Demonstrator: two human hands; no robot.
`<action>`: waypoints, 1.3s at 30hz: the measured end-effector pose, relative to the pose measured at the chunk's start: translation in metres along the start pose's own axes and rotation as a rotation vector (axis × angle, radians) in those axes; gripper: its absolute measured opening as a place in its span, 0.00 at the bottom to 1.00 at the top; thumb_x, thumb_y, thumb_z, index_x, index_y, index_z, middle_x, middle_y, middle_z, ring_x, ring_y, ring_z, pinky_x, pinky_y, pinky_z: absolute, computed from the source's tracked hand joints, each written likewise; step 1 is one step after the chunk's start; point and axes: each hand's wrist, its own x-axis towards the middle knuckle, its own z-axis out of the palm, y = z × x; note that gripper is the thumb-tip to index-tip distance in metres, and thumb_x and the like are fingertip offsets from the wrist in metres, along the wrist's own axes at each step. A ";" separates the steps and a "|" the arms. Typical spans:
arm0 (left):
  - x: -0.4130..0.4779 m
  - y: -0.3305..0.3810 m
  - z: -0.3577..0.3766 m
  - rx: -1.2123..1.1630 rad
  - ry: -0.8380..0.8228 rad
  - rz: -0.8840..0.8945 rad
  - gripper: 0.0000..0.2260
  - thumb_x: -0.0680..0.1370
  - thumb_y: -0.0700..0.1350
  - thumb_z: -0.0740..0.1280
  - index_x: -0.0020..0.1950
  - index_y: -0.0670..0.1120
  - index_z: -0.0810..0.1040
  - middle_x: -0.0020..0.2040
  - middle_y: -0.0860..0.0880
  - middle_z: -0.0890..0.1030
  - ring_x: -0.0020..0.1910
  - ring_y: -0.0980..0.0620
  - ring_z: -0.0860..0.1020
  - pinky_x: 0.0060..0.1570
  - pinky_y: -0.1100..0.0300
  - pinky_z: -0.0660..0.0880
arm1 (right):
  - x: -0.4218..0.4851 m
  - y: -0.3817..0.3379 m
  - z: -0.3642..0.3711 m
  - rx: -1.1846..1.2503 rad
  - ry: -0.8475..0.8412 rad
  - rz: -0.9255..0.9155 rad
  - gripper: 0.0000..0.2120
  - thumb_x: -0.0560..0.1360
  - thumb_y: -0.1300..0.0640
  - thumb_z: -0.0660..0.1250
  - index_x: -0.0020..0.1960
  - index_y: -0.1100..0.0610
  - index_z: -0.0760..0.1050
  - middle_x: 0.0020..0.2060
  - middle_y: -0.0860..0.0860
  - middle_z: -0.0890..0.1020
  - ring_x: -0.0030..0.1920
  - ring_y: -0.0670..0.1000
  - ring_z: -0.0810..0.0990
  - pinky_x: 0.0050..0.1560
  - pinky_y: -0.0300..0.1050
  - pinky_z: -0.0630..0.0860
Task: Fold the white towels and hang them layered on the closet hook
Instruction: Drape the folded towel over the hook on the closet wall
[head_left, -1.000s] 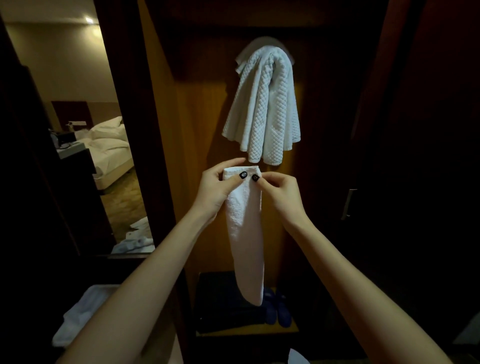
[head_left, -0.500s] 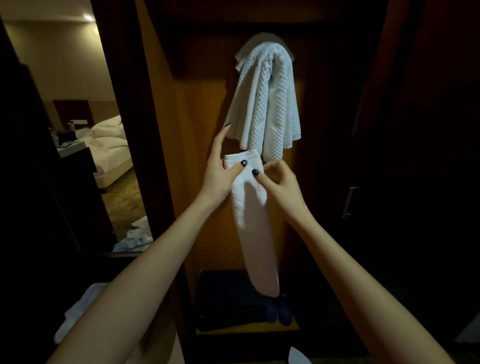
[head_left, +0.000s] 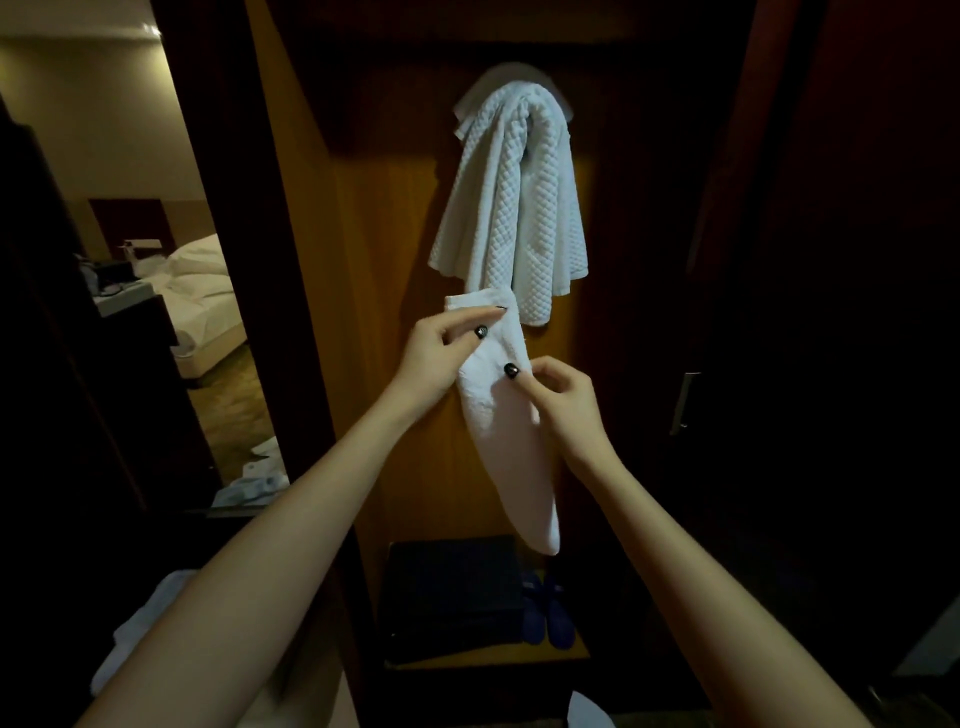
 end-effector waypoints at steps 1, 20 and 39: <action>0.002 0.000 0.000 -0.024 0.026 -0.023 0.18 0.78 0.30 0.64 0.60 0.49 0.79 0.59 0.51 0.81 0.56 0.70 0.76 0.57 0.73 0.71 | -0.001 0.001 -0.001 0.049 0.017 -0.006 0.05 0.78 0.56 0.68 0.46 0.58 0.80 0.40 0.50 0.82 0.42 0.43 0.79 0.43 0.37 0.75; 0.045 -0.012 -0.015 -0.468 0.150 -0.411 0.12 0.78 0.39 0.68 0.61 0.40 0.77 0.55 0.44 0.81 0.55 0.49 0.79 0.60 0.52 0.75 | -0.012 0.027 -0.029 0.157 -0.350 0.327 0.12 0.79 0.54 0.66 0.49 0.62 0.83 0.46 0.61 0.78 0.46 0.59 0.71 0.48 0.55 0.65; 0.051 -0.007 -0.056 -0.571 0.183 -0.440 0.16 0.77 0.48 0.70 0.62 0.43 0.77 0.48 0.50 0.85 0.46 0.54 0.83 0.44 0.59 0.79 | -0.029 0.021 -0.009 -0.127 -0.647 0.332 0.12 0.80 0.59 0.65 0.51 0.68 0.82 0.48 0.60 0.84 0.48 0.51 0.79 0.54 0.47 0.76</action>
